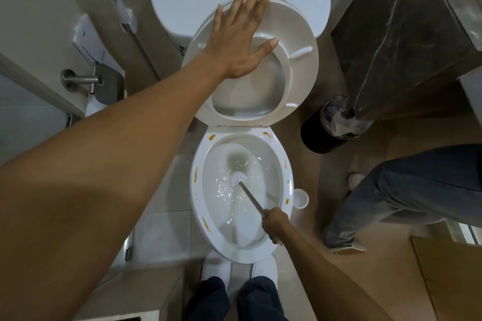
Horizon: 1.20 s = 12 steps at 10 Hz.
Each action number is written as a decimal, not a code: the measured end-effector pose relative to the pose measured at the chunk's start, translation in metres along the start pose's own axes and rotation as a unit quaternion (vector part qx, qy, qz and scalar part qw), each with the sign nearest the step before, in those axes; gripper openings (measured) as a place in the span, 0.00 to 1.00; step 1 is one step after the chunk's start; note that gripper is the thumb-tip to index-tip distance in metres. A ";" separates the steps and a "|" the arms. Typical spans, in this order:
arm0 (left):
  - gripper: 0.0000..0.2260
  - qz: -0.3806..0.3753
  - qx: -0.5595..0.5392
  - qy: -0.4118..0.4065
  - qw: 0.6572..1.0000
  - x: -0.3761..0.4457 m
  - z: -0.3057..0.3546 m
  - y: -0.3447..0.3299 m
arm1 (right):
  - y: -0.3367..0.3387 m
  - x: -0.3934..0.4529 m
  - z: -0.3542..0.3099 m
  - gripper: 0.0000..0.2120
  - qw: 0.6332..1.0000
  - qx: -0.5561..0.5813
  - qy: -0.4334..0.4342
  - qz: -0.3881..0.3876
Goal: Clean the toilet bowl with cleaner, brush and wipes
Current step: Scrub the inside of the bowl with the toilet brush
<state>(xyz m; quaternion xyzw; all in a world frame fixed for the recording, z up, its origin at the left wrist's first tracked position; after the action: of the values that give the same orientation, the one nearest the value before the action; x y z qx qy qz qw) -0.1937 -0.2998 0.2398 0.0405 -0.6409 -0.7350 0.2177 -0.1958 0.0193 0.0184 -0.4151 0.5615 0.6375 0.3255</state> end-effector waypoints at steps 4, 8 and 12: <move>0.34 0.000 0.000 0.000 1.000 -0.001 -0.001 0.002 | -0.001 -0.001 0.046 0.13 0.982 0.183 0.037 0.016; 0.34 -0.007 0.001 0.001 1.000 -0.001 0.000 0.003 | -0.008 -0.002 0.062 0.13 0.975 0.218 0.027 -0.010; 0.34 -0.009 0.000 0.004 1.000 -0.002 0.001 0.003 | 0.004 0.018 0.018 0.16 0.969 0.242 0.048 0.011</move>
<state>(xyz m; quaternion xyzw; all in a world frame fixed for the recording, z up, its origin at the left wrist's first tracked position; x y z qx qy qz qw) -0.1915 -0.2982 0.2425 0.0493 -0.6396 -0.7367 0.2137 -0.2099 0.0360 0.0047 -0.3475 0.7187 0.4657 0.3818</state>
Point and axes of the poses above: each hand's wrist, its own x-axis towards the middle knuckle, its own y-axis out of the back of the hand, z = x × y, the point moved 2 cm from there along x, towards the middle knuckle, and after that the axes turned 13 degrees about -y, right-handed, at the moved point
